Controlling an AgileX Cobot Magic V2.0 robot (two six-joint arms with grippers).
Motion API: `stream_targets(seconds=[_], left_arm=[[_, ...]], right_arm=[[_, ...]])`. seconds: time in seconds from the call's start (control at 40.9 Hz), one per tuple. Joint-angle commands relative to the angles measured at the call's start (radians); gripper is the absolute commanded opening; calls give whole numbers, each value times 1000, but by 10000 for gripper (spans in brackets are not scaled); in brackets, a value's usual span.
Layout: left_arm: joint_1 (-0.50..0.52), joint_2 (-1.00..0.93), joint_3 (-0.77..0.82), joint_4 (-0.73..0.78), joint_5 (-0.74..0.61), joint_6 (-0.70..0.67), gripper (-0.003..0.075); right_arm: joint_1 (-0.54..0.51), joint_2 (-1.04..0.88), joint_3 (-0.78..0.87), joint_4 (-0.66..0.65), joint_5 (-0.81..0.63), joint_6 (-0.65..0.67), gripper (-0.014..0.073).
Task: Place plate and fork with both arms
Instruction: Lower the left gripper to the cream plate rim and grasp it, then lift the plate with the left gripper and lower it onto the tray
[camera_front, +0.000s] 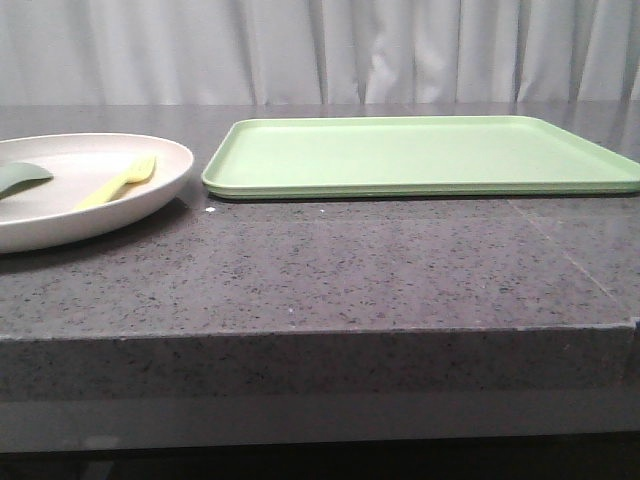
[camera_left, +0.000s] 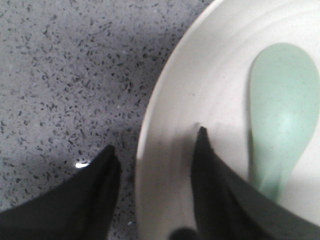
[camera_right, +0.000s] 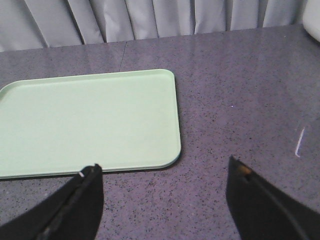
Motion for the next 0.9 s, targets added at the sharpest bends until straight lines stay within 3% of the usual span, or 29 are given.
stream_targets(seconds=[0.0, 0.244, 0.44, 0.88], left_arm=[[2, -26, -26, 3, -27, -6, 194], [2, -26, -26, 3, -27, -6, -17], [31, -34, -42, -54, -6, -5, -18], [209, -83, -113, -483, 35, 211, -18]], right_arm=[[1, 10, -38, -2, -76, -9, 543], [1, 10, -38, -2, -76, -9, 543], [1, 10, -38, -2, -76, -9, 543], [1, 10, -38, -2, -75, -9, 543]])
